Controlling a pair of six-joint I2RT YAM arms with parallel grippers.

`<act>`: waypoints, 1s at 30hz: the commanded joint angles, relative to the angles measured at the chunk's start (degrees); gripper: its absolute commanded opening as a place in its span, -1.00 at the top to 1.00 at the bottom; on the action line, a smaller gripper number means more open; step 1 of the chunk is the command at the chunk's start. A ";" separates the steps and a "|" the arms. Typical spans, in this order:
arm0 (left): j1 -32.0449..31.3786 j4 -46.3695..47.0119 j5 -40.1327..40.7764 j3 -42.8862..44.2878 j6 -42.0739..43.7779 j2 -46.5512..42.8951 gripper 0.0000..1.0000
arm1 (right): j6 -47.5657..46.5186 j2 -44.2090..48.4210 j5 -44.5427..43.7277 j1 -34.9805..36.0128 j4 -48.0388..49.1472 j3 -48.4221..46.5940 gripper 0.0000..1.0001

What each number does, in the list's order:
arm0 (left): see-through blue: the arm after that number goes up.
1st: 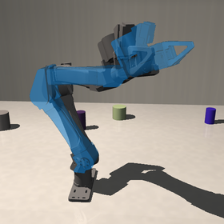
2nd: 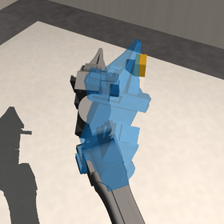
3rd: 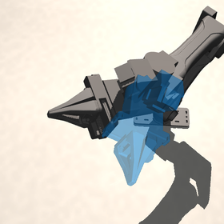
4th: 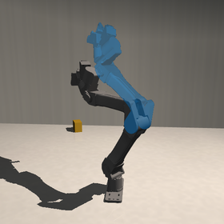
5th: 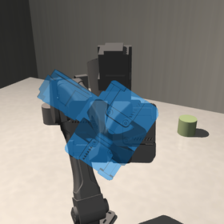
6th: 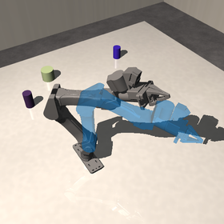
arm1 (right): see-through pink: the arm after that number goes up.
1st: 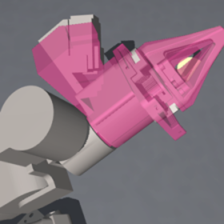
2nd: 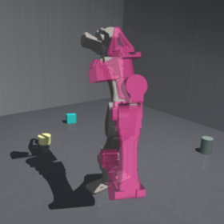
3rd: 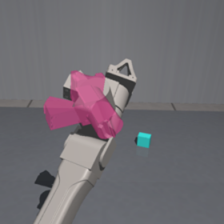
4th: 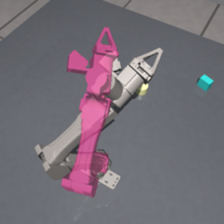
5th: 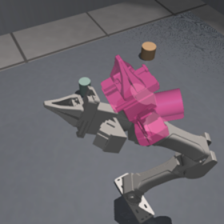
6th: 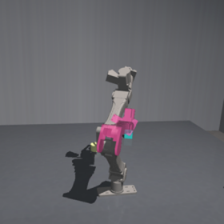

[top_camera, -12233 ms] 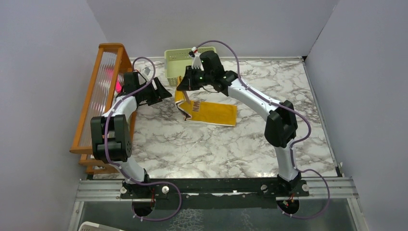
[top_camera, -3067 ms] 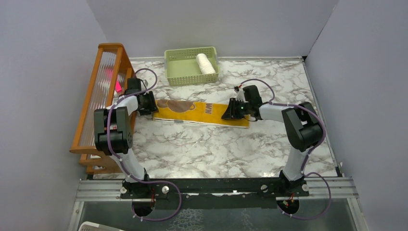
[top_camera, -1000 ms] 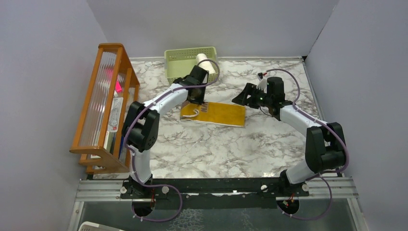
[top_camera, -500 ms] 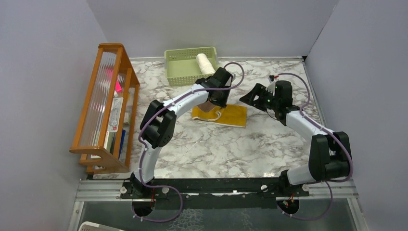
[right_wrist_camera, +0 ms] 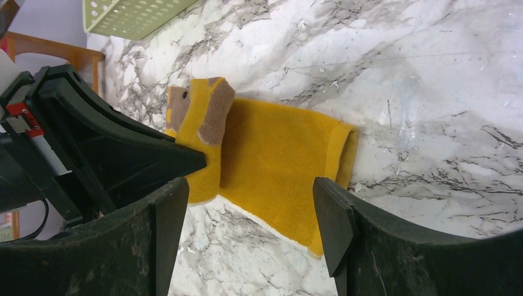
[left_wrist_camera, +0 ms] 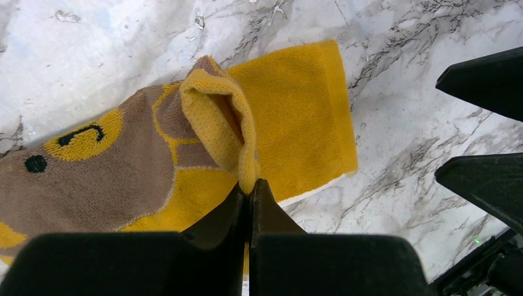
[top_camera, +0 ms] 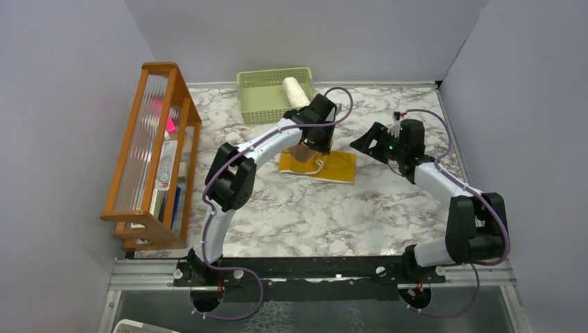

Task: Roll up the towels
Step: Fold the towel at the center of the board.

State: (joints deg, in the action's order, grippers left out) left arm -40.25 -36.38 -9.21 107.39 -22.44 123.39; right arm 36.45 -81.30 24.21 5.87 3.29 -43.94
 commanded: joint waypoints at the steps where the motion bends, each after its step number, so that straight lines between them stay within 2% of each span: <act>1: -0.39 -0.49 -4.01 2.65 -1.76 2.19 1.00 | 0.22 1.66 -2.25 -0.52 1.21 0.69 -0.50; 16: -1.41 3.08 -9.34 3.37 -5.23 3.90 0.98 | 1.59 0.95 -2.15 -0.77 3.46 2.29 -0.52; 21: -1.40 6.10 -11.05 1.69 -6.39 3.92 0.40 | 1.65 0.93 -2.34 -0.82 3.83 2.56 -0.52; 22: -1.37 7.54 -11.90 0.77 -6.64 3.65 0.10 | 1.62 0.98 -2.47 -0.78 3.73 2.61 -0.52; 23: -1.30 9.12 -12.73 -0.26 -7.08 3.03 -0.30 | 1.61 1.07 -2.64 -0.77 3.67 2.64 -0.52; 24: -1.06 11.24 -13.56 -1.68 -7.59 2.28 -0.40 | 1.54 1.18 -2.79 -0.78 3.61 2.64 -0.52; 26: -0.34 15.22 -14.77 -4.28 -8.67 0.17 -0.48 | 1.52 1.58 -3.31 -0.77 3.37 2.63 -0.52; 30: 3.14 22.36 -15.93 -10.24 -10.83 -5.28 -0.50 | 1.52 3.41 -5.05 -0.78 3.20 2.83 -0.52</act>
State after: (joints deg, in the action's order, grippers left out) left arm -40.36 -23.75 -21.65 101.58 -30.41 125.45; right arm 37.78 -80.77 22.37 5.50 4.80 -41.80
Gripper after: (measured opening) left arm 0.750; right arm 0.759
